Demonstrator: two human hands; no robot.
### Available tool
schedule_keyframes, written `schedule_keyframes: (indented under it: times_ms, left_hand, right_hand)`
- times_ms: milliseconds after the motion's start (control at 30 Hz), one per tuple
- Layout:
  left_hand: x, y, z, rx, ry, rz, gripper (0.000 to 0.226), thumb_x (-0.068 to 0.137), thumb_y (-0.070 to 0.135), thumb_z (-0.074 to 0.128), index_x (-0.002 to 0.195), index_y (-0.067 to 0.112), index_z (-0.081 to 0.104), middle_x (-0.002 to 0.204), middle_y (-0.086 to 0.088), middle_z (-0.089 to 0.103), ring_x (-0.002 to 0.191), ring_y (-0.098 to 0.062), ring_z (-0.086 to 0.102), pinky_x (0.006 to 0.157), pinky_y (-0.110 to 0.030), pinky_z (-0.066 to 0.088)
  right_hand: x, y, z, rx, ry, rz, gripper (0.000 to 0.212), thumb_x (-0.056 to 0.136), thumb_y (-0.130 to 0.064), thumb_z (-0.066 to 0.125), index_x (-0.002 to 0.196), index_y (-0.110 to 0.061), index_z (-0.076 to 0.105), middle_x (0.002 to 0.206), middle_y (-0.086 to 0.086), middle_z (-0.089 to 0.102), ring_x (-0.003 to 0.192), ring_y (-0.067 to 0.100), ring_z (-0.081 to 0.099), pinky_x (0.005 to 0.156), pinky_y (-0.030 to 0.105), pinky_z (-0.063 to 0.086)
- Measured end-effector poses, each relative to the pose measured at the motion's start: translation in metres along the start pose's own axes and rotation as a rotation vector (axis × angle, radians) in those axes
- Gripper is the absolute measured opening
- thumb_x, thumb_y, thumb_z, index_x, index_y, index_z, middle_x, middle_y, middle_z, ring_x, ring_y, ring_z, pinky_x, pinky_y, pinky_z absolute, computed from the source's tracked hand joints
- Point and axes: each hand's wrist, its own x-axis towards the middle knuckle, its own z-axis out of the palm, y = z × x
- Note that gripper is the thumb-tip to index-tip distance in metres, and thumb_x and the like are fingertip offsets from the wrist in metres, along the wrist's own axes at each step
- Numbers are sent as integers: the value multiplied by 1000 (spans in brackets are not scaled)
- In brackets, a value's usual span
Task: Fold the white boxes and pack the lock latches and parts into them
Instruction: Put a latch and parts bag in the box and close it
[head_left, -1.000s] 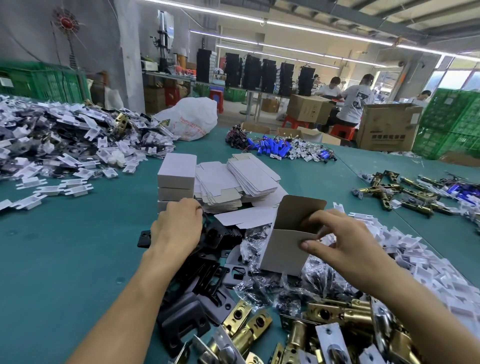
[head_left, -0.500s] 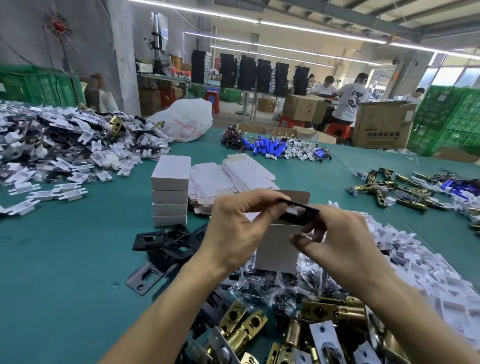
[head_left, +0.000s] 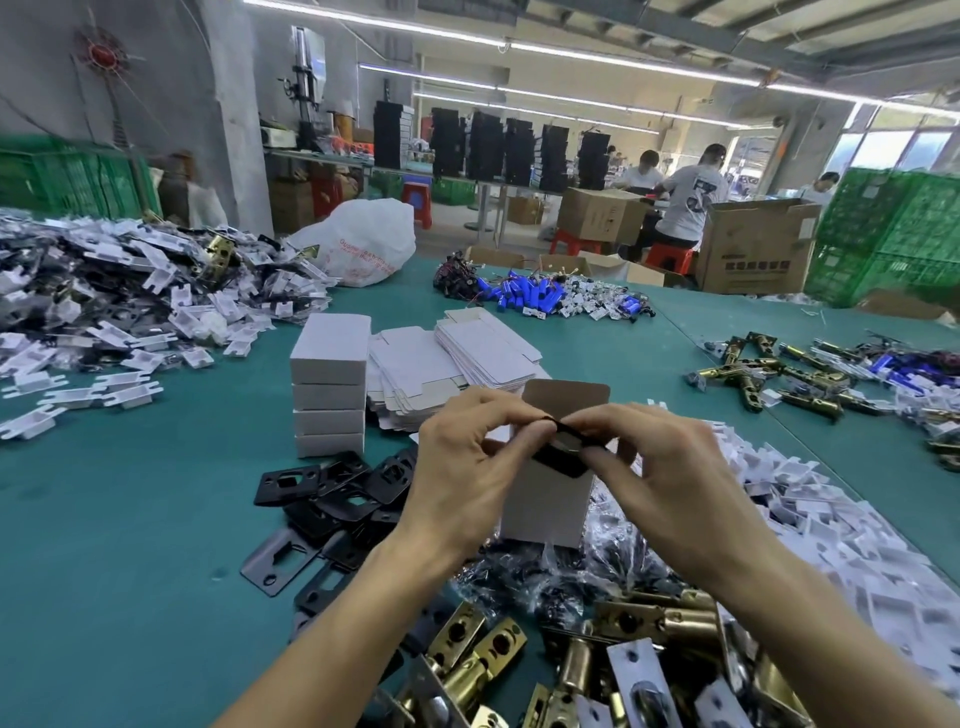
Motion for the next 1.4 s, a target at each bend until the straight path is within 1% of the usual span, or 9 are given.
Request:
schedule_keyframes:
  times_ms: [133,200,300,400,533,667,767,967,1400]
  left_hand:
    - [3,-4,-5,48,-30,-45,15,84,18,80,95,26,76,98,5,65,96,-9,63,68,-16,54]
    - [4,-6,-8,61,-57,-60,25,79,10,83,97,26,75,100,4,64,95,-8,62,71,-15,55]
    - [4,-5,-11,56,-70,-84,25,75,7,87,89,22,73,97,4,63,90,-6,62,71,-18,57]
    - [4,-5,-12,43,-80,-104,17,72,9,89,73,15,72,94,4,62,88,-6,64,72,-20,59]
    - [4,-4,-13,59,-115,-100,18,71,9,90,70,15,73,95,4,60,86,-6,64,71,-17,56]
    - [5,-3,-12,52,-128,-99,23,66,7,92,68,19,73,96,4,58,85,-7,63,71,-16,54]
    - [5,-3,-13,30,-126,-106,25,64,7,93,67,21,73,98,4,58,86,-8,64,73,-19,56]
    - [4,-3,-10,25,-131,-107,26,64,5,93,67,22,73,99,4,58,86,-4,62,72,-15,53]
    - [4,-6,-9,32,-114,-107,23,64,7,93,69,18,74,99,3,59,87,-7,64,74,-18,56]
  right_hand:
    - [2,0,2,75,130,35,23,88,-11,70,104,-28,74,82,-15,69,71,8,60,65,18,46]
    - [5,-2,0,89,216,42,21,87,-10,71,102,-24,74,81,-16,69,69,10,60,63,15,43]
    - [11,-8,-5,1,239,8,21,85,-8,73,102,-21,75,84,-8,72,71,15,61,65,34,51]
    - [19,-17,-7,-183,184,-43,13,85,-15,75,95,-23,76,76,-1,68,66,23,55,56,38,48]
    - [29,-26,-6,-351,5,49,13,92,-29,66,99,-37,74,78,1,53,71,28,58,59,32,39]
    - [35,-30,0,-464,-91,98,16,93,-30,60,103,-37,71,86,1,62,81,28,62,63,34,47]
    - [39,-32,2,-560,-151,136,18,90,-23,62,102,-34,69,88,1,64,81,28,63,59,32,43]
    - [43,-34,5,-601,-229,189,20,85,-14,63,99,-27,69,96,2,60,88,28,61,61,30,40]
    - [46,-31,1,-543,-259,230,20,87,-15,62,100,-29,70,95,5,58,85,32,60,62,31,38]
